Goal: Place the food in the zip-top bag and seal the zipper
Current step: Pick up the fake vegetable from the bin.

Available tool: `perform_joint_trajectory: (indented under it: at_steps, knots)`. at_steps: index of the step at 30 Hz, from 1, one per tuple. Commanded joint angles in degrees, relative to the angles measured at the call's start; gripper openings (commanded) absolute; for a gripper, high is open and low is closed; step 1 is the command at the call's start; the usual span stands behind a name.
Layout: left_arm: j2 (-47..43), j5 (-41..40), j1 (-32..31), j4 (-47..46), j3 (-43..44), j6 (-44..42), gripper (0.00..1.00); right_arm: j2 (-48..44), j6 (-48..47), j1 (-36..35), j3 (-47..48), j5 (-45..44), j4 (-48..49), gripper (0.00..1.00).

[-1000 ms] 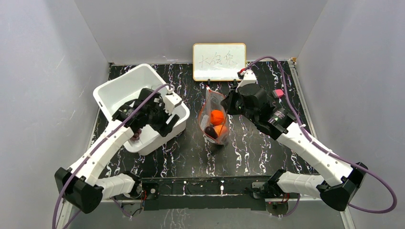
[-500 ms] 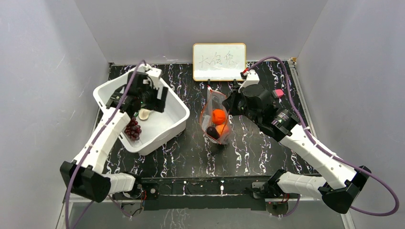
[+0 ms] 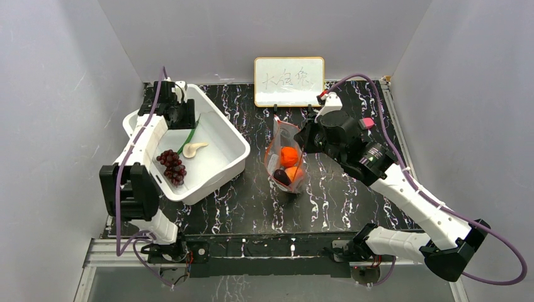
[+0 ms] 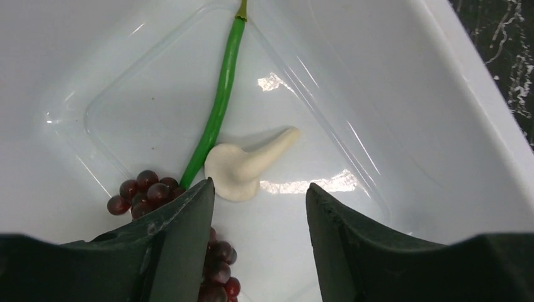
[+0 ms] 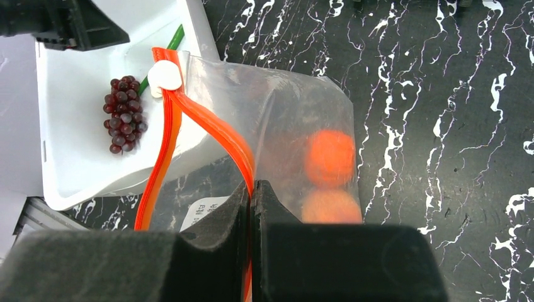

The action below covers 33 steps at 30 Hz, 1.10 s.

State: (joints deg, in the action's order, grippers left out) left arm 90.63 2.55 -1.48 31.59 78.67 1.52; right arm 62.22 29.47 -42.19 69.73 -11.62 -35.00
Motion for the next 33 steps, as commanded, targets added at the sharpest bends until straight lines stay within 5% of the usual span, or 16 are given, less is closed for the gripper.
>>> perform_joint_trajectory:
  at_steps: [1, 12, 33]
  knots:
    - [4.86, -0.38, 2.07, -5.57, 2.71, -1.74, 0.51, -1.86, -1.59, 0.31, 2.26, 0.63, 3.43, 0.0]
    - [17.02, -0.11, 2.45, -11.87, 6.34, -6.87, 0.49, -4.36, -1.09, 0.35, -0.73, -2.66, 4.58, 0.0]
    - [25.86, -0.18, 2.93, -13.77, 6.12, -7.04, 0.27, -3.43, -0.18, 0.31, 0.01, -3.41, 3.2, 0.0]
